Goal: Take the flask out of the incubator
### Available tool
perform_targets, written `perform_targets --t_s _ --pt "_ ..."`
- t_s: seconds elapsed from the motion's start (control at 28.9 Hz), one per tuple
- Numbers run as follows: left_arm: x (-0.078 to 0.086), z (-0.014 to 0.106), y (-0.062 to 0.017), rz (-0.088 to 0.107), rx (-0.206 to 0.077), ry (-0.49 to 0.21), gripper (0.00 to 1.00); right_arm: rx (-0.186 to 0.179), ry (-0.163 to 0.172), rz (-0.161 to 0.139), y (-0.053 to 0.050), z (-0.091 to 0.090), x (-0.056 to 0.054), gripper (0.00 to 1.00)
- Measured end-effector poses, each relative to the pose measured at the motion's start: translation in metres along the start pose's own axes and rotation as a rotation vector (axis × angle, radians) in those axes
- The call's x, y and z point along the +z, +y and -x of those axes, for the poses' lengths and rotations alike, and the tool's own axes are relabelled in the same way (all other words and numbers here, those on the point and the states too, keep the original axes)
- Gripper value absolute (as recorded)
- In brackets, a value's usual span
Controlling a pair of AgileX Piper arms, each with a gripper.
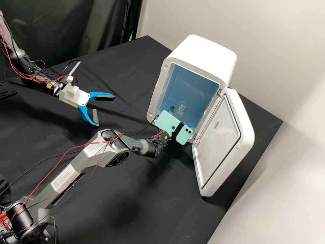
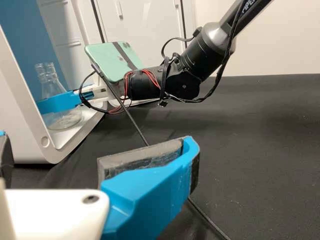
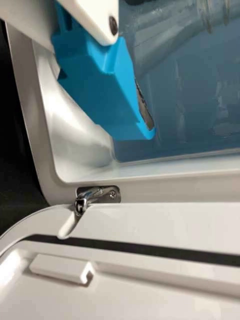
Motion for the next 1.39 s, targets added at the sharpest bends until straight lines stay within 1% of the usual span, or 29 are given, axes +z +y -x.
perform_targets --t_s 0.35,0.55,0.9,0.97,1.39 --pt "0.0 0.0 0.0 0.0 0.0 0.0 1.0 0.0 0.0 -0.001 0.0 0.0 0.0 0.0" --pt "0.0 0.0 0.0 0.0 0.0 0.0 1.0 0.0 0.0 -0.015 0.0 0.0 0.0 0.0" --pt "0.0 0.0 0.0 0.0 0.0 0.0 1.0 -0.001 -0.001 -0.015 -0.0006 0.0 0.0007 0.0" --pt "0.0 0.0 0.0 0.0 0.0 0.0 1.0 0.001 0.005 -0.015 -0.0006 0.0 0.0004 0.0" --pt "0.0 0.0 0.0 0.0 0.0 0.0 1.0 0.0 0.005 -0.016 -0.0014 -0.0001 0.0013 0.0"
